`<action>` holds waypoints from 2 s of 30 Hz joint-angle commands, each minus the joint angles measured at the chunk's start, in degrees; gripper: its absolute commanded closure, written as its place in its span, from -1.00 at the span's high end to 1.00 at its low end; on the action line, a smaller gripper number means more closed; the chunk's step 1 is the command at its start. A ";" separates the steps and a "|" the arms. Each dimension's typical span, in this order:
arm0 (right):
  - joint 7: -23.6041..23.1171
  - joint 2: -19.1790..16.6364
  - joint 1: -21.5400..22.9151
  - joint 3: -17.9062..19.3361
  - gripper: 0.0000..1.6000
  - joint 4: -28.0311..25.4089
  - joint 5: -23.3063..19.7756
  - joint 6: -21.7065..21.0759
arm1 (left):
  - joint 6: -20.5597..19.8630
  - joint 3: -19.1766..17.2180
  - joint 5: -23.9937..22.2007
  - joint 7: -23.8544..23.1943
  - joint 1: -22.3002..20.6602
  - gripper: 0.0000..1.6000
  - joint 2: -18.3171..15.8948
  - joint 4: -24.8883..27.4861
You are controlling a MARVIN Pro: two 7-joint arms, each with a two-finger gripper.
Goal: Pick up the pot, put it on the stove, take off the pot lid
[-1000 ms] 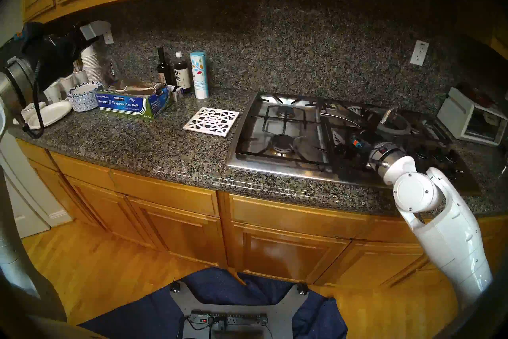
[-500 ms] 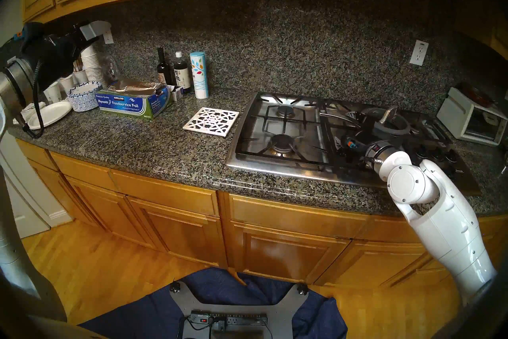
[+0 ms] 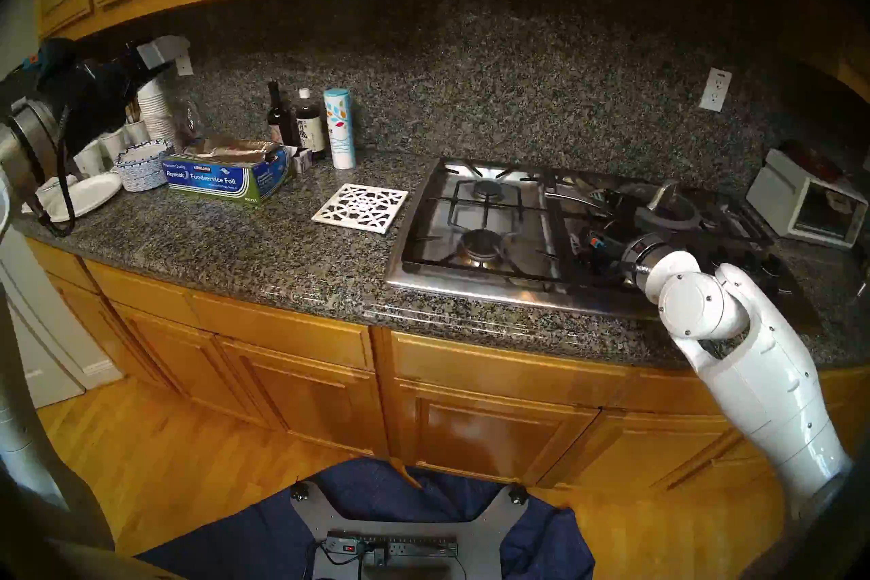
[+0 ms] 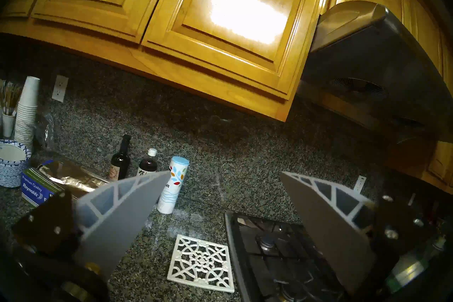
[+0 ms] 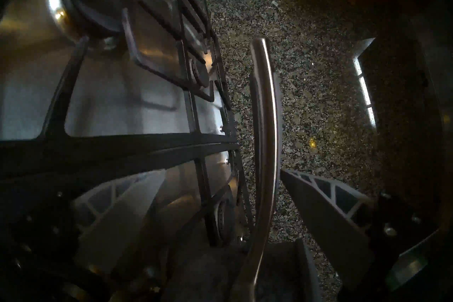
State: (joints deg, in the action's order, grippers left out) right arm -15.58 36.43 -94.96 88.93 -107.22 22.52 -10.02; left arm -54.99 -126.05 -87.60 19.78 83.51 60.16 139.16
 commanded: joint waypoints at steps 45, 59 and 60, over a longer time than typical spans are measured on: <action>1.10 1.03 7.98 2.00 -0.10 4.34 1.78 2.97 | 0.93 -0.23 0.27 -0.11 -1.14 1.00 -0.12 0.30; 1.04 1.86 8.44 1.32 -1.00 4.87 2.23 3.86 | 0.89 -0.25 0.24 -0.11 -1.12 1.00 -0.12 0.30; 1.16 1.98 8.44 1.24 -1.00 4.80 2.36 3.80 | 0.88 -0.25 0.24 -0.11 -1.12 1.00 -0.12 0.30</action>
State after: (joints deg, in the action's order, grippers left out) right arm -16.08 38.45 -88.80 88.71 -101.36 24.51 -6.33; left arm -54.94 -126.03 -87.46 19.80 83.55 60.11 139.15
